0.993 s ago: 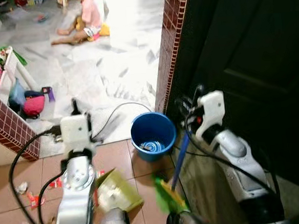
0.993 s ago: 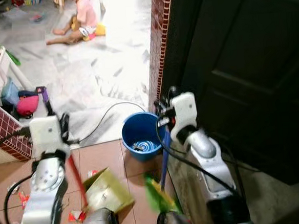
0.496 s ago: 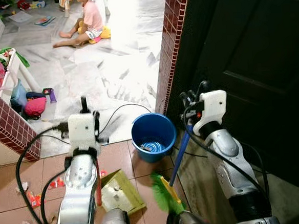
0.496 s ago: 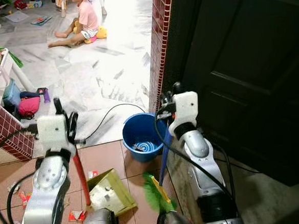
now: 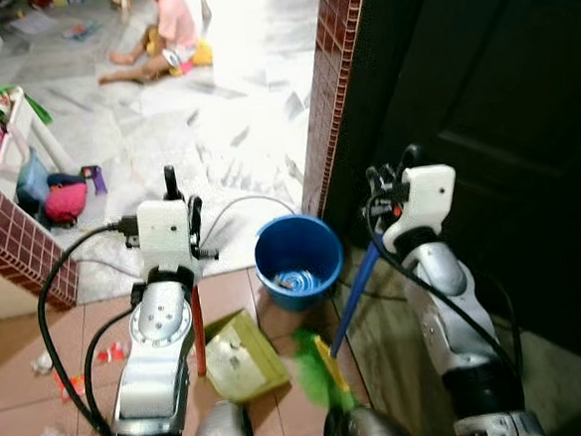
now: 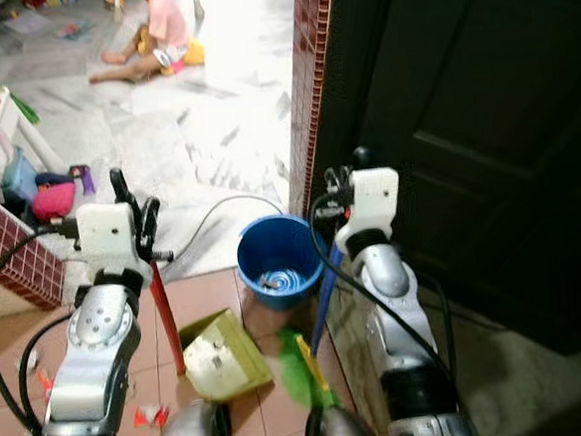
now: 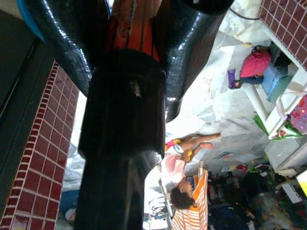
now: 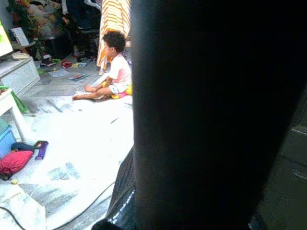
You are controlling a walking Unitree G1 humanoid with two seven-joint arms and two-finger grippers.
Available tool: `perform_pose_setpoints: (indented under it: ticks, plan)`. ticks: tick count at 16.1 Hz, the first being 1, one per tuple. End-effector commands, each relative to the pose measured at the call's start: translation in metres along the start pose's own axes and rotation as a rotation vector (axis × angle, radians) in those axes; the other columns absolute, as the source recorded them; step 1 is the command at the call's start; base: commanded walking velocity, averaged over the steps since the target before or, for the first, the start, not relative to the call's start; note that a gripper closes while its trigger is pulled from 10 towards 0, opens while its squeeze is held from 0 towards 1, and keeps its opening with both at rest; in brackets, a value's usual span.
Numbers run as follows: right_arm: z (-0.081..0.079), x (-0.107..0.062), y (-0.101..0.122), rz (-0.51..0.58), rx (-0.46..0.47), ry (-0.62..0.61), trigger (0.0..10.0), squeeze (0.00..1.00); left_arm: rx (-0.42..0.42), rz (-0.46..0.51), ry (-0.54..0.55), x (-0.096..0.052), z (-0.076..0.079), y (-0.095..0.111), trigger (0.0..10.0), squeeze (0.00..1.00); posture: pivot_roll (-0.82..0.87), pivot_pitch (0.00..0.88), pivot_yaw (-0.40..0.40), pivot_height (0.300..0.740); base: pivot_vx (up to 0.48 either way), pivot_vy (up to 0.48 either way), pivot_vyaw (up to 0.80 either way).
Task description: Sweep floor
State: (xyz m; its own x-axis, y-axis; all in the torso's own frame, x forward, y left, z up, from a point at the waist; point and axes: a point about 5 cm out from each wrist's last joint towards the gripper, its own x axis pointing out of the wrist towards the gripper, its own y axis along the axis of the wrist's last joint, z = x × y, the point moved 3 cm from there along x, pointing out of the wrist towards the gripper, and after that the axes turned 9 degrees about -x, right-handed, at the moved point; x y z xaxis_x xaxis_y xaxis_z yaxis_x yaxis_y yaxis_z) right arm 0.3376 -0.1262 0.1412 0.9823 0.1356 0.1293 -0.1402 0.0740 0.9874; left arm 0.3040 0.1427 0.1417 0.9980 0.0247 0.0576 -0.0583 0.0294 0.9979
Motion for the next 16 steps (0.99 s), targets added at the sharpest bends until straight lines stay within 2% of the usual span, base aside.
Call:
perform_pose_setpoints:
  ticks: [1,8,14,16]
  plan:
    - [0.0,-0.001,-0.003,-0.005,0.018,-0.017,10.0,0.0,0.002,0.012,0.003,-0.001,-0.001,0.004,10.0,0.0,0.05,0.087,0.0,0.74,-0.33,0.0,0.0]
    - [0.009,0.002,-0.006,-0.025,0.035,-0.071,10.0,0.0,0.004,0.016,0.017,0.002,-0.005,0.007,10.0,0.0,0.05,0.086,-0.006,0.74,-0.332,0.0,0.0]
    - [0.012,0.002,-0.005,-0.023,0.023,-0.084,10.0,0.0,0.012,0.036,0.031,0.004,-0.009,0.011,10.0,0.0,0.05,0.089,-0.009,0.74,0.0,0.0,0.0]
    - [0.014,0.003,-0.005,-0.025,-0.008,-0.108,10.0,0.0,0.019,0.059,0.059,0.007,-0.014,0.017,10.0,0.0,0.05,0.09,-0.013,0.74,0.0,0.0,0.0]
